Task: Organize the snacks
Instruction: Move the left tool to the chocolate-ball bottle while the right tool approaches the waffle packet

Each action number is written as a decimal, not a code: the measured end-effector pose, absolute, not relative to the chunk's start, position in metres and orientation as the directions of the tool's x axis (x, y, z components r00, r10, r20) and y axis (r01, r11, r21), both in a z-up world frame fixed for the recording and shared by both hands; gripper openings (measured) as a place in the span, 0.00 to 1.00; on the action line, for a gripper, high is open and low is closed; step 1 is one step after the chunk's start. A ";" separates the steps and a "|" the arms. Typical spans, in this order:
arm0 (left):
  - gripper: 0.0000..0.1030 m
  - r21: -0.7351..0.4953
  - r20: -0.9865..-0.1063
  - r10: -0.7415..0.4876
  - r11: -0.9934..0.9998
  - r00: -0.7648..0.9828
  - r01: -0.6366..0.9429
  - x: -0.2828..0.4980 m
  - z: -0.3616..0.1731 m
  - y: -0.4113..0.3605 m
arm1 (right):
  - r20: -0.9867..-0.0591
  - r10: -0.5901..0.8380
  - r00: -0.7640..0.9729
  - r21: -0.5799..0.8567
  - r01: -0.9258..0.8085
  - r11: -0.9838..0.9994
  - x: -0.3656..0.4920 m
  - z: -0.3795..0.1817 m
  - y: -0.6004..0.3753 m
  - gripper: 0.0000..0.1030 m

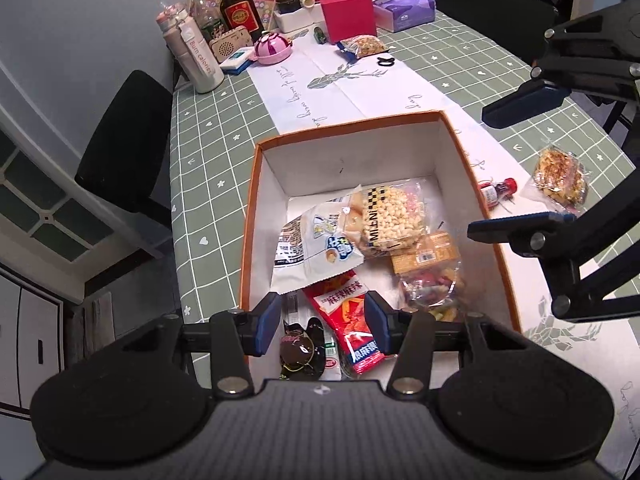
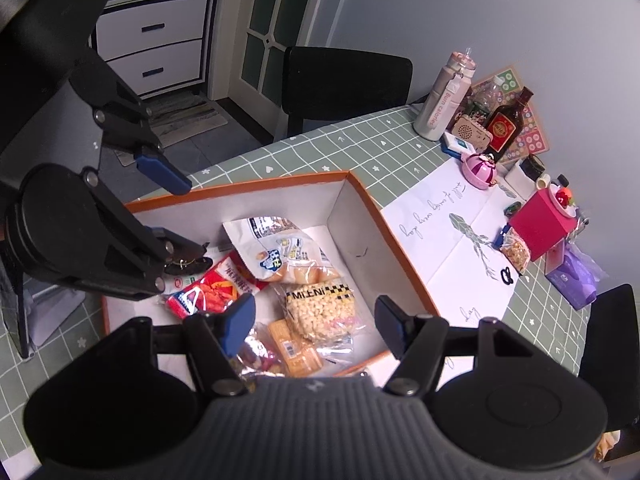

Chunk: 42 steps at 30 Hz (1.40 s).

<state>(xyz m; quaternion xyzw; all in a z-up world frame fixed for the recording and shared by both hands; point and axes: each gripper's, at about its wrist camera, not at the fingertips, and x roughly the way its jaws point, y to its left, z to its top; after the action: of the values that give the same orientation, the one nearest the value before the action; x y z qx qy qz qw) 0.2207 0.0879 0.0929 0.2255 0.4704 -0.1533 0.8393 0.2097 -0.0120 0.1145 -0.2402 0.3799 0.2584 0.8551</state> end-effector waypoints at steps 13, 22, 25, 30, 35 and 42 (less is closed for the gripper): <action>0.56 0.291 -0.833 -0.085 0.774 0.547 0.563 0.189 0.110 0.019 | -0.758 0.236 0.608 -0.234 -0.592 0.771 0.165 0.134 -0.083 0.63; 0.56 0.300 -0.835 -0.141 0.694 0.532 0.654 0.189 0.087 -0.040 | -0.781 0.177 0.599 -0.227 -0.535 0.814 0.164 0.113 -0.152 0.63; 0.58 0.300 -0.837 -0.175 0.645 0.518 0.703 0.189 0.075 -0.061 | -0.793 0.158 0.589 -0.218 -0.516 0.829 0.166 0.098 -0.174 0.63; 0.60 0.343 -0.864 -0.136 0.546 0.485 0.764 0.194 0.042 -0.096 | -0.814 0.134 0.566 -0.199 -0.488 0.850 0.172 0.070 -0.207 0.63; 0.60 0.360 -0.874 -0.121 0.487 0.470 0.796 0.199 0.016 -0.115 | -0.821 0.144 0.552 -0.162 -0.467 0.869 0.177 0.045 -0.231 0.63; 0.60 0.390 -0.879 -0.098 0.413 0.466 0.823 0.212 -0.017 -0.128 | -0.835 0.141 0.532 -0.128 -0.437 0.890 0.185 0.014 -0.254 0.63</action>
<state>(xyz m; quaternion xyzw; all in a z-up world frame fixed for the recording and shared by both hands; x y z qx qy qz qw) 0.2116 -0.1277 -0.0171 0.4415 0.4102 -0.3140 0.7336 0.1848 -0.2543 0.0145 -0.1632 0.4534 0.1680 0.8600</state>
